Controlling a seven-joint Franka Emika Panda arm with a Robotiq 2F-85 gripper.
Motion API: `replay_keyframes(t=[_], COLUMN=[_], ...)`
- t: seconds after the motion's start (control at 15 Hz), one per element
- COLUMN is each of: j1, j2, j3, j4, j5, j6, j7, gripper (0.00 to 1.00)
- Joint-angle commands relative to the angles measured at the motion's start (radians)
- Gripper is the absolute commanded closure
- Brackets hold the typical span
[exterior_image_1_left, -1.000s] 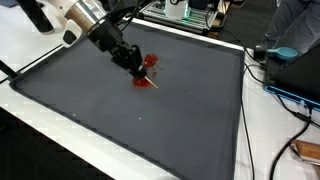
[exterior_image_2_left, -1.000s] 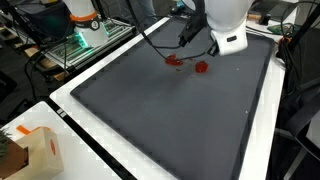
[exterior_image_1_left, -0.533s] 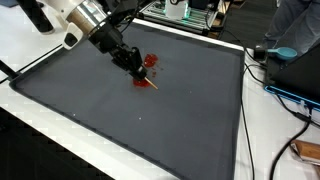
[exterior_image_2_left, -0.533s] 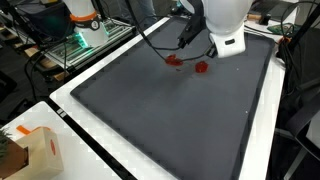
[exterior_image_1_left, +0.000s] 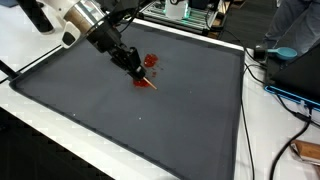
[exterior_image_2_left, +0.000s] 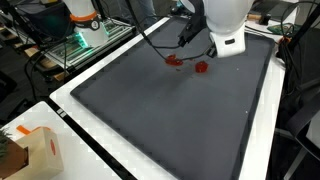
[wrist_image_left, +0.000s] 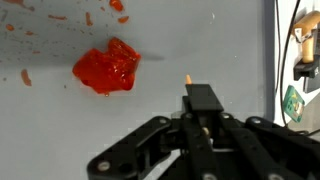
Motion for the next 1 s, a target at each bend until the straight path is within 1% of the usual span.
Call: replay_keyframes(t=[0.0, 0.67, 0.93], j1=[0.006, 0.029, 0.05], j2=[-0.009, -0.068, -0.096], j3=[-0.009, -0.032, -0.048], j4=[0.0, 0.017, 0.024], j5=[-0.002, -0.047, -0.114], j6=[0.007, 0.004, -0.006], j7=[0.039, 0.134, 0.193], gripper=[0.97, 0.97, 0.97])
